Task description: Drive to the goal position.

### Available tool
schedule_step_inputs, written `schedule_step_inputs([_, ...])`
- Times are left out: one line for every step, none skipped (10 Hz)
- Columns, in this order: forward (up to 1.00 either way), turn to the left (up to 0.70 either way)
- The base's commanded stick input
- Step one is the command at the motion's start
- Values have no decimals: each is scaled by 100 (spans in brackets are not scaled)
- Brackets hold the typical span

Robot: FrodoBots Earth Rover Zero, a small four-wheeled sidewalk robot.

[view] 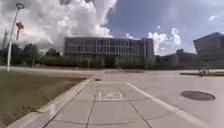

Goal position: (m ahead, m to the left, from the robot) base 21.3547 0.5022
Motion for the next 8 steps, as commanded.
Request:
schedule_step_inputs([100,0])
schedule_step_inputs([100,0])
schedule_step_inputs([100,0])
schedule_step_inputs([100,0])
schedule_step_inputs([100,0])
schedule_step_inputs([100,0])
schedule_step_inputs([100,0])
schedule_step_inputs([100,0])
